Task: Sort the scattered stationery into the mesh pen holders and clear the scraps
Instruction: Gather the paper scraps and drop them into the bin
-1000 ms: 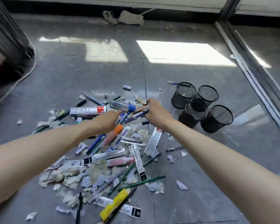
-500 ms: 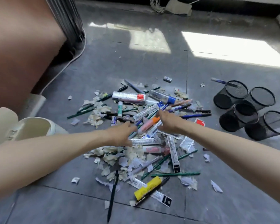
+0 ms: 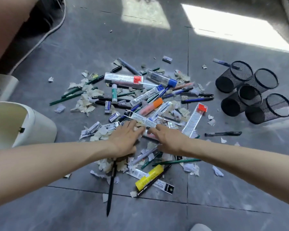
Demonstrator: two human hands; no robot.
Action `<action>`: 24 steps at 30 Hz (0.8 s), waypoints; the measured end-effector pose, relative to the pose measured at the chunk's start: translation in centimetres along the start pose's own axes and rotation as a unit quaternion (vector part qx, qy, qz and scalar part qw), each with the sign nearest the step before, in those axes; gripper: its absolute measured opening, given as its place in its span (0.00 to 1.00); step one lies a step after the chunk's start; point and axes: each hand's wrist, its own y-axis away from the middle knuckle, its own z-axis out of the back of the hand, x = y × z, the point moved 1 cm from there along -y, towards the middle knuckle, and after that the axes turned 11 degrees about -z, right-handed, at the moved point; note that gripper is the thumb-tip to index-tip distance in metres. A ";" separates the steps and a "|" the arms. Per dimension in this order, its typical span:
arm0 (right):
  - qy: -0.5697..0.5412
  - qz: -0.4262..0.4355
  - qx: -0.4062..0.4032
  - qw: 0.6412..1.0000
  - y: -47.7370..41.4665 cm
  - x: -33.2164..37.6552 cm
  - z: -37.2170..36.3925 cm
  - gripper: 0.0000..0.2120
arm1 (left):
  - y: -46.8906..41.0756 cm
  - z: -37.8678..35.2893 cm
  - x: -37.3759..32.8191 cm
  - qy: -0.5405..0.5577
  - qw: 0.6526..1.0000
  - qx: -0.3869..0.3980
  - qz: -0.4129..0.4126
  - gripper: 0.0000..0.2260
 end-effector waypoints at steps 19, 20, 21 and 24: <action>0.002 -0.121 0.025 0.992 -0.7 -1.9 -0.2 0.11 | -2.6 1.7 1.6 -0.033 0.979 -0.197 0.046 0.19; -0.002 -0.122 0.018 0.992 -0.8 -1.8 0.0 0.10 | -2.9 1.9 1.4 -0.037 0.978 -0.199 0.040 0.18; -0.013 -0.123 0.006 0.992 -0.9 -1.8 0.3 0.08 | -3.1 2.1 1.4 -0.030 0.979 -0.200 0.038 0.16; -0.079 -0.118 -0.053 0.988 -1.9 -1.7 1.3 0.04 | -4.0 2.4 1.6 0.053 0.969 -0.237 0.053 0.08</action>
